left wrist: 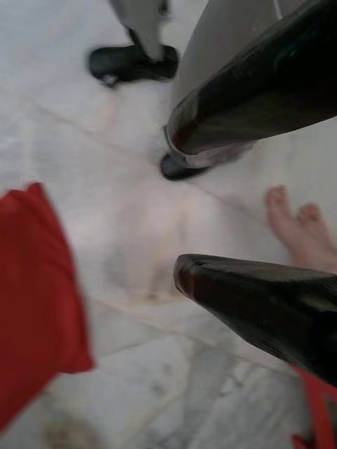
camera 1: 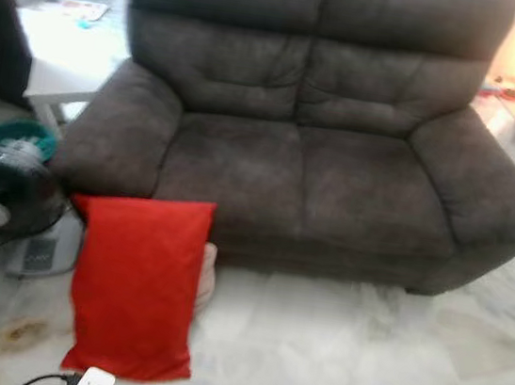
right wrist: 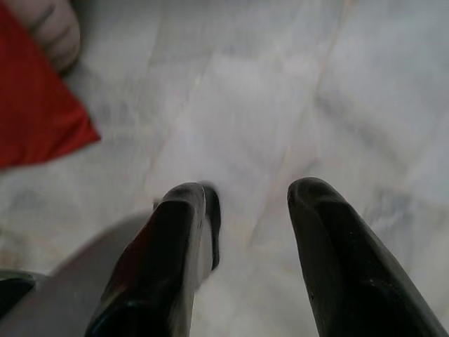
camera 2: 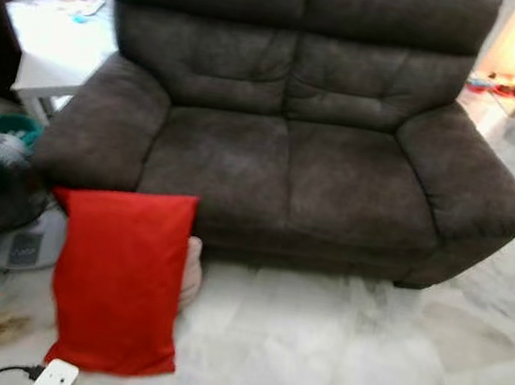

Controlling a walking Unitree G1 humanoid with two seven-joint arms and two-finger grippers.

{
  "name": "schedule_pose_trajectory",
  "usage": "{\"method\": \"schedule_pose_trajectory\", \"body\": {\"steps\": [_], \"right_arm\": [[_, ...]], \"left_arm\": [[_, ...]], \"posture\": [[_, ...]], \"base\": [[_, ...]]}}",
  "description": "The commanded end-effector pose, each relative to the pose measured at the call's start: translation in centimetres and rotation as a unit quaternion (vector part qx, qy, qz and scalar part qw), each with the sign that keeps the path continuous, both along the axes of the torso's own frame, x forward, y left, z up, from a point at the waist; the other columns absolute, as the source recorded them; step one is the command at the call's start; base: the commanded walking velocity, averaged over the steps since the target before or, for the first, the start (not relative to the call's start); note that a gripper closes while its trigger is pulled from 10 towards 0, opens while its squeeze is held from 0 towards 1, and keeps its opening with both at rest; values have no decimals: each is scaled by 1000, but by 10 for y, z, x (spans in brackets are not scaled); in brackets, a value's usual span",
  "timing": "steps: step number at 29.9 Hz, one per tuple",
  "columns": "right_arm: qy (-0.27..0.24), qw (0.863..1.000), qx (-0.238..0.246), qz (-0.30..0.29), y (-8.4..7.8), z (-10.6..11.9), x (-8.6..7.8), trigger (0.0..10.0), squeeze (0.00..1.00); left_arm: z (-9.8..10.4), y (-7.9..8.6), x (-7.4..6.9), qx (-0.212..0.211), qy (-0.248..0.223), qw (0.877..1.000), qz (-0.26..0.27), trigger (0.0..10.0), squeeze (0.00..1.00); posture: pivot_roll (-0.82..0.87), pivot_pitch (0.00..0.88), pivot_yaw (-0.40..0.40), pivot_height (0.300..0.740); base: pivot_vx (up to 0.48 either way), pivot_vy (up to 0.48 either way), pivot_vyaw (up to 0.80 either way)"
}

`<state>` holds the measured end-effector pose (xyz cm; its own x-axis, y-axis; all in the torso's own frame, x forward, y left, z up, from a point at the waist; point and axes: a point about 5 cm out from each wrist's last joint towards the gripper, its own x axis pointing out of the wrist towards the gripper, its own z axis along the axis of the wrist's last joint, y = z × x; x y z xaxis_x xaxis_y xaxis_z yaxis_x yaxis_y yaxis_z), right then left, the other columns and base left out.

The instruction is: Move the pillow to the sofa from floor

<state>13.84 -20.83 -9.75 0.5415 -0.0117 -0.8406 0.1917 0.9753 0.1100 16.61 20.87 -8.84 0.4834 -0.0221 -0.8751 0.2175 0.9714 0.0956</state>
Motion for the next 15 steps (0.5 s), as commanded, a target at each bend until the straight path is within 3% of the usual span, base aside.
{"method": "schedule_pose_trajectory", "body": {"steps": [1, 4, 10, 15], "right_arm": [[-6, 1000, 8, 4, 7, 1, 5, 10000, 0], [-8, 1000, 2, 14, 7, 1, 6, 10000, 0], [-9, 1000, -2, 17, 6, 1, 6, 10000, 0], [-8, 1000, -1, 17, 6, 1, 6, 10000, 0]], "left_arm": [[0, 13, -6, 10, 7, 1000, 12, 10000, 0], [0, 13, -6, 10, 8, 1000, 13, 10000, 0], [0, 13, -5, 18, 7, 1000, 9, 10000, 0], [1, 14, -4, 21, 4, 1000, 8, 10000, 0]], "posture": [[89, 37, -27, 740], [89, 43, -29, 740], [89, 47, -29, 740], [90, 48, -30, 740]], "base": [[431, 0, 0], [426, 0, 0], [405, 0, 700], [0, 0, 800]]}}
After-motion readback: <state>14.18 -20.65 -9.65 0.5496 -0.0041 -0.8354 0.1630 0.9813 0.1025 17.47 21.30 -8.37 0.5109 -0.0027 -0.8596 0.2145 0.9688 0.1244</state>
